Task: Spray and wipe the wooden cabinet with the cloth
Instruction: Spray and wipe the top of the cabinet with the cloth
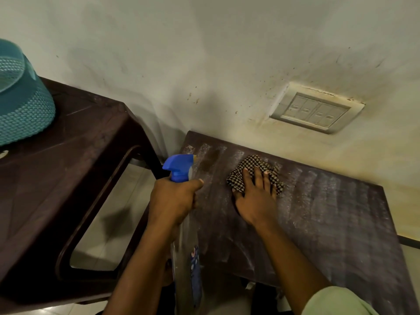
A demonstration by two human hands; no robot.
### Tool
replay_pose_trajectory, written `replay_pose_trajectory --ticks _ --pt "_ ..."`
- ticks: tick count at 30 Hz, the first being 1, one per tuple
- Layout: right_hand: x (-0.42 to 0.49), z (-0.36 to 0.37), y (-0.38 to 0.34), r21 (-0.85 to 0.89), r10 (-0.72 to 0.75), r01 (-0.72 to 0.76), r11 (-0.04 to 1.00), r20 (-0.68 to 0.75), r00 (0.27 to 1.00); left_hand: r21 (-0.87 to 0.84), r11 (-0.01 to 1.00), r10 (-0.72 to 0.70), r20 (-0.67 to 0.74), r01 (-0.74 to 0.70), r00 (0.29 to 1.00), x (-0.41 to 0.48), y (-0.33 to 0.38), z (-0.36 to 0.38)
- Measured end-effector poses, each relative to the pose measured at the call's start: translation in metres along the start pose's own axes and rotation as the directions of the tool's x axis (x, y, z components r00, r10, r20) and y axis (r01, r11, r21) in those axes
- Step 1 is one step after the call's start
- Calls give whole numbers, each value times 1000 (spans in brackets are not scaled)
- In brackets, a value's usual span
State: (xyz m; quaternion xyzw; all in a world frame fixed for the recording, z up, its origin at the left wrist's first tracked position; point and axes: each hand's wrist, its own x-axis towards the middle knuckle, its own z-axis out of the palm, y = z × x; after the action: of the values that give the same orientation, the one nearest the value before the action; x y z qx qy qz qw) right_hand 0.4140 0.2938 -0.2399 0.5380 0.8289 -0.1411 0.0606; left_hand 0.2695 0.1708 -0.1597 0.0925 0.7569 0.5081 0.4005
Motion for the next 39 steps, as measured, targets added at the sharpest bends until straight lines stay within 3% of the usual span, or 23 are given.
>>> replay_pose_trajectory --ticks 10,18,24,28,33,35,39 --pt "0 -2 -2 20 11 -11 1000 -21 1000 19 998 64 25 -64 998 -2 5 -3" --pt "18 -6 -34 284 85 -30 958 -182 980 91 996 12 6 -12 1000 -3 0 -18" --pt "34 9 -76 93 -100 111 990 -110 989 115 993 -10 -39 14 999 3 -2 -27" --pt "33 10 -63 5 -203 204 979 -83 976 126 992 -19 -29 22 999 5 -1 -26" --pt "58 -5 -61 83 -56 61 995 -62 997 97 995 -13 -30 16 999 2 0 -29" --pt "65 -5 -78 66 -61 63 996 -28 998 102 995 -14 -26 16 1000 3 0 -30" --pt "55 6 -90 -36 -273 272 962 -34 961 114 993 -20 -32 23 999 4 1 -29"
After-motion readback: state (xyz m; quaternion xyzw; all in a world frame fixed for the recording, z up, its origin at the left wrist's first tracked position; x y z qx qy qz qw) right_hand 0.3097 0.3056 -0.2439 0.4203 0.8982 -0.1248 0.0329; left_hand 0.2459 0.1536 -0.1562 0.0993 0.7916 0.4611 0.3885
